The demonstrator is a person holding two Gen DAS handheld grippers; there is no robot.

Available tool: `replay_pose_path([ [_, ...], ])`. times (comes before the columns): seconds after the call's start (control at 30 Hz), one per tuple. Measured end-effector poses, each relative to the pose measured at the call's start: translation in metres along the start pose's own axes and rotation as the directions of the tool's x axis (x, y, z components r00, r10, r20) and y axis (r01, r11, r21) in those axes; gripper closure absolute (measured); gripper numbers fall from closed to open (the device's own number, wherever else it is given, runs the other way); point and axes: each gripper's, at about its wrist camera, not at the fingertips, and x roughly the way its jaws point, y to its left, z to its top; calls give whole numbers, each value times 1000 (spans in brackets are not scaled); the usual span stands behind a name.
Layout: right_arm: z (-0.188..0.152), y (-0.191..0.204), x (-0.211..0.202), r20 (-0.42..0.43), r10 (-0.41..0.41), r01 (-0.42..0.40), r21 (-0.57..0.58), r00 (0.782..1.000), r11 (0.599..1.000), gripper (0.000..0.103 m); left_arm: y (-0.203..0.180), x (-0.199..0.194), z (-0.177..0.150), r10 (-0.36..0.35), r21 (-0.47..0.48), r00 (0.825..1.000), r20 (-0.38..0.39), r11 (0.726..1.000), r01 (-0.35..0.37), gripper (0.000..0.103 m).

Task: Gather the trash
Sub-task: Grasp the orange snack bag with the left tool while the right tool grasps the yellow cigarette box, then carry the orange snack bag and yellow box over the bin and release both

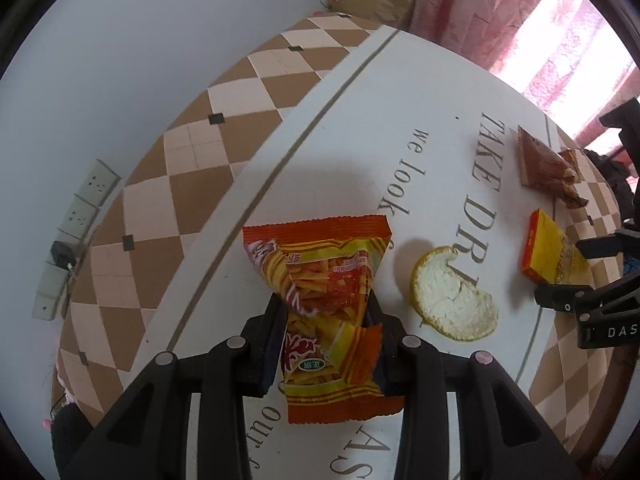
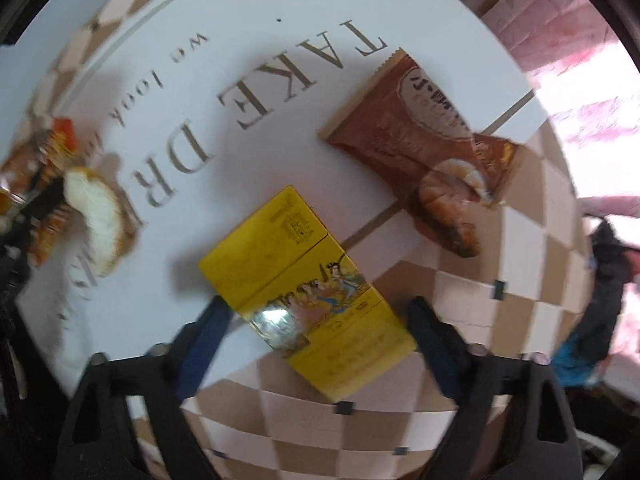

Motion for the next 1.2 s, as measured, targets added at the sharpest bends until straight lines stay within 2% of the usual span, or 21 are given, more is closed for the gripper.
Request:
replay_pose_path([
  [0.1, -12, -7, -2, -2, 7, -7, 73, 1000, 997, 25, 5, 2, -1, -55, 11, 998, -23, 998, 55, 66],
  [0.17, -27, -9, -2, -19, 22, -18, 175, 1000, 984, 26, 7, 2, -4, -80, 28, 996, -38, 996, 81, 65],
  [0.2, -39, -15, -2, -31, 31, -21, 260, 999, 965, 27, 7, 2, -5, -94, 40, 995, -45, 995, 96, 65],
  [0.27, -62, -22, -4, 3, 80, -76, 356, 997, 931, 27, 7, 3, -9, -115, 71, 992, -59, 990, 119, 61],
  [0.3, -78, -28, -6, 26, 94, -96, 421, 995, 902, 27, 6, 2, -11, -117, 94, 991, -60, 988, 122, 60],
  [0.37, -108, -35, -9, 86, 133, -158, 507, 987, 847, 28, 2, 3, -13, -101, 144, 993, -61, 984, 109, 58],
  [0.4, -123, -38, -11, 107, 120, -159, 542, 987, 825, 28, -1, 4, -14, -89, 164, 994, -60, 982, 98, 58],
  [0.5, -157, -39, -16, 160, 97, -175, 604, 982, 778, 29, -9, 5, -16, -44, 217, 998, -54, 975, 55, 56],
  [0.57, -172, -40, -13, 188, 129, -220, 633, 974, 743, 28, -10, 5, -15, -46, 231, 997, -57, 971, 58, 60],
  [0.63, -177, -41, -10, 195, 160, -249, 640, 968, 727, 28, -14, 3, -17, -54, 248, 997, -58, 966, 67, 69],
  [0.67, -183, -39, -9, 202, 149, -246, 641, 968, 727, 28, -15, 1, -19, -57, 257, 997, -58, 964, 70, 70],
  [0.73, -190, -36, -7, 204, 123, -226, 631, 971, 742, 19, -17, -3, -27, -73, 267, 995, -68, 960, 89, 71],
  [0.8, -203, -12, 0, 205, 93, -202, 610, 974, 766, 19, -17, -7, -38, -80, 272, 994, -76, 957, 97, 71],
  [0.9, -192, -3, 2, 187, 33, -137, 573, 982, 808, 19, -16, -8, -42, -97, 269, 991, -94, 956, 119, 71],
  [1.07, -191, 18, 6, 212, -38, -88, 552, 977, 829, 18, -16, -4, -36, -93, 274, 992, -82, 955, 112, 71],
  [1.17, -189, 33, 5, 217, -100, -37, 550, 971, 834, 32, -21, -8, -35, -90, 277, 993, -74, 955, 108, 71],
  [1.2, -202, 32, 0, 229, -112, -33, 548, 967, 836, 42, -22, -11, -37, -91, 280, 993, -70, 954, 107, 71],
])
